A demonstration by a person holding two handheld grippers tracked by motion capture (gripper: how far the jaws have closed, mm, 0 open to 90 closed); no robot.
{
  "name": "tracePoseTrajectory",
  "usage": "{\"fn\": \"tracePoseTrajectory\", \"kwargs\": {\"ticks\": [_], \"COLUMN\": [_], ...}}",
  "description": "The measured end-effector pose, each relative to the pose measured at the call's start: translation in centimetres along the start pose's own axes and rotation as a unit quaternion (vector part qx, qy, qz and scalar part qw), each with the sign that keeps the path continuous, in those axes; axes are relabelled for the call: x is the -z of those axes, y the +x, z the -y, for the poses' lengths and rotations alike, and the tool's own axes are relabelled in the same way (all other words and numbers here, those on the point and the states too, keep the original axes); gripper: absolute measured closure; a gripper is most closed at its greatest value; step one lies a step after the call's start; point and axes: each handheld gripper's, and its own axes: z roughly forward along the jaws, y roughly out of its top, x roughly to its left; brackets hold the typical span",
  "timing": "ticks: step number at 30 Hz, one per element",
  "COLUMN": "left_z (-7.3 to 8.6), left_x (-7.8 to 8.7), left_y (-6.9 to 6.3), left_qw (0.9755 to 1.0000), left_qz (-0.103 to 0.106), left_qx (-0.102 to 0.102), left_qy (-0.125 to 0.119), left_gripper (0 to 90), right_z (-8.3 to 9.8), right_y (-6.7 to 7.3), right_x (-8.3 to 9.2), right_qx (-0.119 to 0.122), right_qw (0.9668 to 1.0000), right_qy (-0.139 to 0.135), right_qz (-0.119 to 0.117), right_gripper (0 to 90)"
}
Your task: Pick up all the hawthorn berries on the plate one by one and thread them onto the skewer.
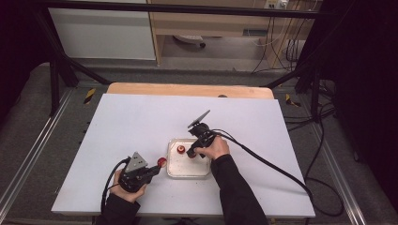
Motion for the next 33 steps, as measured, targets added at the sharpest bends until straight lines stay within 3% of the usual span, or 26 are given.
{"fn": "tracePoseTrajectory", "kwargs": {"ticks": [20, 21, 27, 33], "left_z": [-0.1, -0.1, -0.1, -0.1], "left_x": [0.2, 0.2, 0.2, 0.1], "left_y": [-0.4, -0.5, -0.6, -0.8], "left_qw": [1.0, 1.0, 0.9999, 0.9999], "left_qz": [-0.001, -0.001, -0.001, -0.002], "left_qx": [-0.006, -0.006, -0.006, -0.007], "left_qy": [-0.007, -0.007, -0.009, -0.011], "left_gripper": [88.6, 88.5, 88.6, 88.6], "right_z": [1.2, 1.3, 2.5, 4.0], "right_y": [1.1, 1.2, 1.0, 0.9], "right_x": [3.3, 3.5, 3.9, 4.1], "right_qx": [0.005, -0.003, -0.01, -0.022], "right_qw": [0.9986, 0.9984, 0.9948, 0.9875], "right_qy": [-0.052, -0.056, -0.097, -0.148], "right_qz": [-0.007, -0.012, -0.032, -0.05], "right_gripper": [62.5, 62.5, 62.6, 62.6]}}
